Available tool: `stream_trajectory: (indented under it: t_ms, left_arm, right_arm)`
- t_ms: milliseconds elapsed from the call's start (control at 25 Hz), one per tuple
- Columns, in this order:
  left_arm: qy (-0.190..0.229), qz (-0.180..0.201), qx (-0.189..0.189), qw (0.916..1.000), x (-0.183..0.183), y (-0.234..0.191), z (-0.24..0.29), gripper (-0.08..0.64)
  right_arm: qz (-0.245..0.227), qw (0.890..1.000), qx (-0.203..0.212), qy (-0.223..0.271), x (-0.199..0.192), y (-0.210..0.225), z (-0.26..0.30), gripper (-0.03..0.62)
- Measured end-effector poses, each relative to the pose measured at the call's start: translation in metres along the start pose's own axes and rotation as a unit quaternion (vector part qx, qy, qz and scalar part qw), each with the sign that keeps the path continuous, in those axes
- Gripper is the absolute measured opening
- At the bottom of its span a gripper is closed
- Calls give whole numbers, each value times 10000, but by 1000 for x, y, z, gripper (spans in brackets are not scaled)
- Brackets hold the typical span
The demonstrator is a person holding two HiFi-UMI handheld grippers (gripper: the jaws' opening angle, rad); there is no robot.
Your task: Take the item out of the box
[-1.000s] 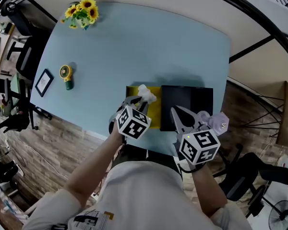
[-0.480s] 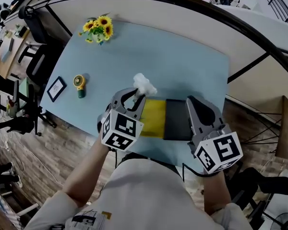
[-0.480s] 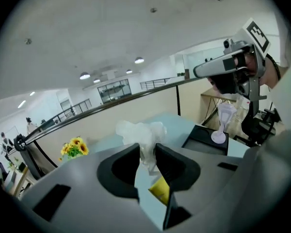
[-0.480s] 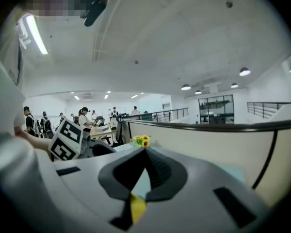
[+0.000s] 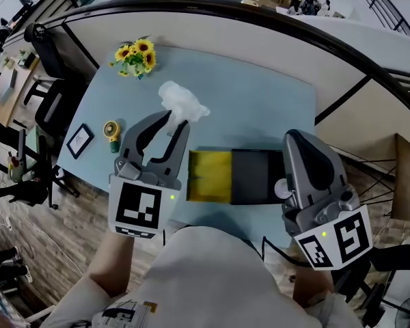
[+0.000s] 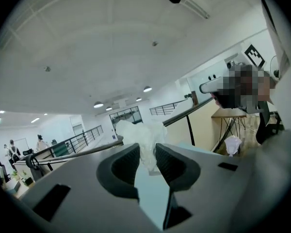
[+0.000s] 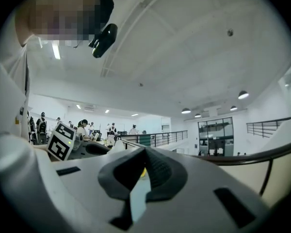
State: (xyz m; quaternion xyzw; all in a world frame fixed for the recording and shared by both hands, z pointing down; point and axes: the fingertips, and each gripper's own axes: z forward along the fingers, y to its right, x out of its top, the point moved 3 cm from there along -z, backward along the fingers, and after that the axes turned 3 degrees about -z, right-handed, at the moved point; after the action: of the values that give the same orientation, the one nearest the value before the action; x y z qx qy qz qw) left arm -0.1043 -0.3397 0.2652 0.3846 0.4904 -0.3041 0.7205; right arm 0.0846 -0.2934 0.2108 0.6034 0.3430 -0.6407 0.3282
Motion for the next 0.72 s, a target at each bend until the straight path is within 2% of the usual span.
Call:
stream_trajectory:
  t_ms: [160, 360, 480, 720]
  left_arm:
    - [327, -38, 54, 9994, 19, -1, -24, 107]
    - [342, -204, 144, 9991, 26, -5, -45, 107]
    - [262, -154, 146, 9994, 19, -5, -50, 107]
    - [-211, -376, 41, 9991, -19, -1, -43, 107]
  right_arm:
    - [-101, 9997, -134, 185, 15, -3, -16, 3]
    - [-214, 9995, -166, 138, 20, -3, -28, 3]
    - [-269, 9995, -151, -34, 10, -3, -32, 3]
    - [-341, 9971, -131, -665, -38, -4, -27, 3]
